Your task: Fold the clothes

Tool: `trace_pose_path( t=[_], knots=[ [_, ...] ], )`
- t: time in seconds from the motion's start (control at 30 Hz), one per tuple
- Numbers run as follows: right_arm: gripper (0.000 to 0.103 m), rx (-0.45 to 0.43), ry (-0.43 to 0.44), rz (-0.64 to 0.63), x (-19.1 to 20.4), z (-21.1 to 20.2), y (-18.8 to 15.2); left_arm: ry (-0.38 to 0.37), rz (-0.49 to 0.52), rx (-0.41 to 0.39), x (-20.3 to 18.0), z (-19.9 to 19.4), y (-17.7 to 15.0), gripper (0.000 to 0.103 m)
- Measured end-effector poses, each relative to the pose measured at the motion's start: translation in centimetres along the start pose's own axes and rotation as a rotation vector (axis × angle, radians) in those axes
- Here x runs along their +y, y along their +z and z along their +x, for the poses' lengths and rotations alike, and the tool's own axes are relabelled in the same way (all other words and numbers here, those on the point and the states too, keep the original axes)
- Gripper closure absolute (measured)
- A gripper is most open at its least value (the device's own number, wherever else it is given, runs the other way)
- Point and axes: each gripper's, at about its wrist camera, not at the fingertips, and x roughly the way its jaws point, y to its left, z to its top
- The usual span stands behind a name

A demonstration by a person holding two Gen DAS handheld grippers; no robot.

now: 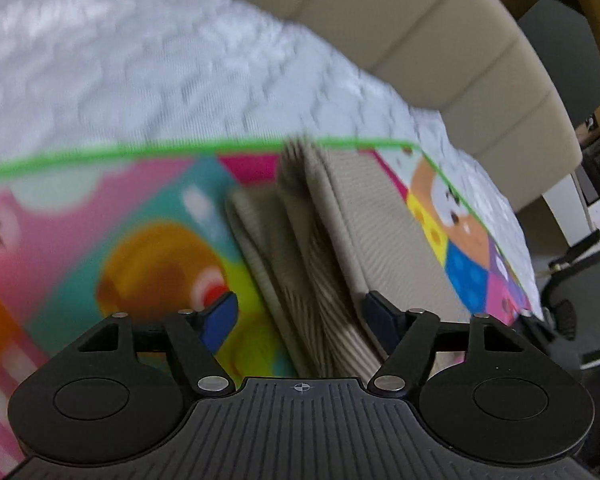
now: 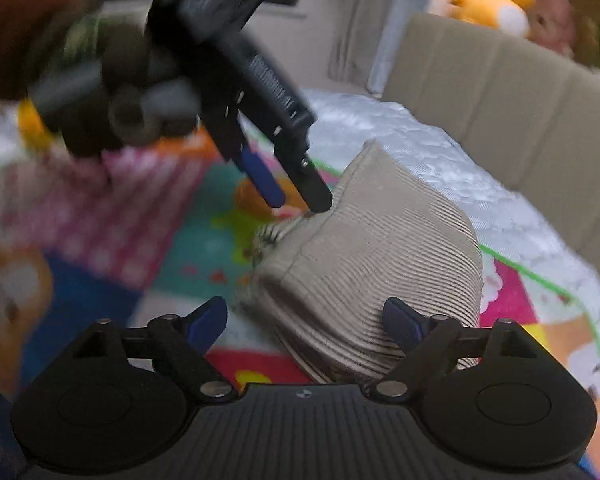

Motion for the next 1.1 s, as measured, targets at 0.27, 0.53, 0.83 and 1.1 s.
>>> trace_pose_path(
  t=[0.27,0.53,0.83,1.1],
  knots=[
    [0.098,-0.073,0.134,0.373,-6.5,-2.3,3.2,-0.093,0.0,0.074,-0.7,1.0,-2.4,0.067],
    [0.098,0.026,0.308,0.535,-6.8,3.4,4.8,-0.099,0.082,0.123,-0.9,1.3,-3.5,0.061],
    [0.097,0.047,0.213,0.311,-2.7,4.6,3.9,-0.08,-0.021,0.003,2.5,-2.8,-0.6,0.031],
    [0.097,0.056,0.148,0.263,-1.5,4.1,4.3,0.027,0.052,0.052,0.0,1.6,0.5,0.035]
  ],
)
